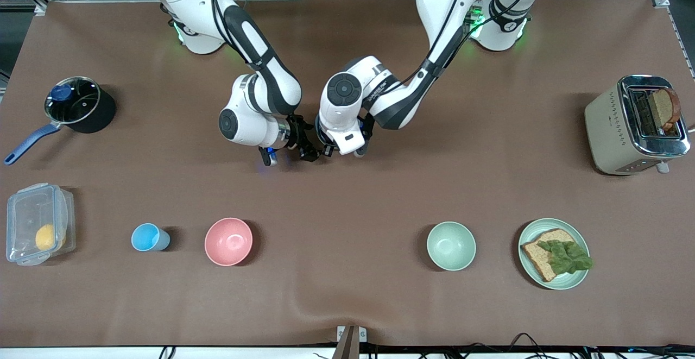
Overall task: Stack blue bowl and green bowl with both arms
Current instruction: 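Open the left gripper and lift it off the blue bowl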
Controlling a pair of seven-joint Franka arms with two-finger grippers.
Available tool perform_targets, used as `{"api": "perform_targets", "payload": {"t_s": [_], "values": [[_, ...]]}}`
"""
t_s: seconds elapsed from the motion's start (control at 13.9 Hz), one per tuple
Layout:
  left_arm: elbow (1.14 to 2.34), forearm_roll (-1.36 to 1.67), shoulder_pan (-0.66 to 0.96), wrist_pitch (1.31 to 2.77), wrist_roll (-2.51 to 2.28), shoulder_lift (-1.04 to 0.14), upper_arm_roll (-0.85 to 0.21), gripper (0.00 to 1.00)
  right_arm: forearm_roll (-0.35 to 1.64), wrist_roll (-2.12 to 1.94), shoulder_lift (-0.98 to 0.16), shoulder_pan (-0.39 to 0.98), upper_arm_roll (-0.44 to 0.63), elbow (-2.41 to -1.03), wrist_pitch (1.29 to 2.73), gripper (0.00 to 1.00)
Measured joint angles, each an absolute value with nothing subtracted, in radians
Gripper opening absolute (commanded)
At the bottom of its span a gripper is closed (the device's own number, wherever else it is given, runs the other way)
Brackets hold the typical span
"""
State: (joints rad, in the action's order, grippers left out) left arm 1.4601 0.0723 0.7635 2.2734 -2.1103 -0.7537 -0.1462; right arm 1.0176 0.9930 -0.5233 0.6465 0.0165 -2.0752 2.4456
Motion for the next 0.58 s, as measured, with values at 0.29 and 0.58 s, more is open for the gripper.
{"api": "perform_targets", "payload": {"t_s": [0.29, 0.58], "values": [[1.456, 0.027, 0.763, 2.277, -2.122, -0.757, -0.142, 1.00, 1.018, 0.993, -0.524, 0.647, 0.017, -2.075, 2.446, 1.00], [1.442, -0.009, 0.763, 2.278, -2.124, -0.751, -0.143, 1.00, 1.018, 0.993, -0.524, 0.647, 0.017, -2.075, 2.447, 1.00]]}}
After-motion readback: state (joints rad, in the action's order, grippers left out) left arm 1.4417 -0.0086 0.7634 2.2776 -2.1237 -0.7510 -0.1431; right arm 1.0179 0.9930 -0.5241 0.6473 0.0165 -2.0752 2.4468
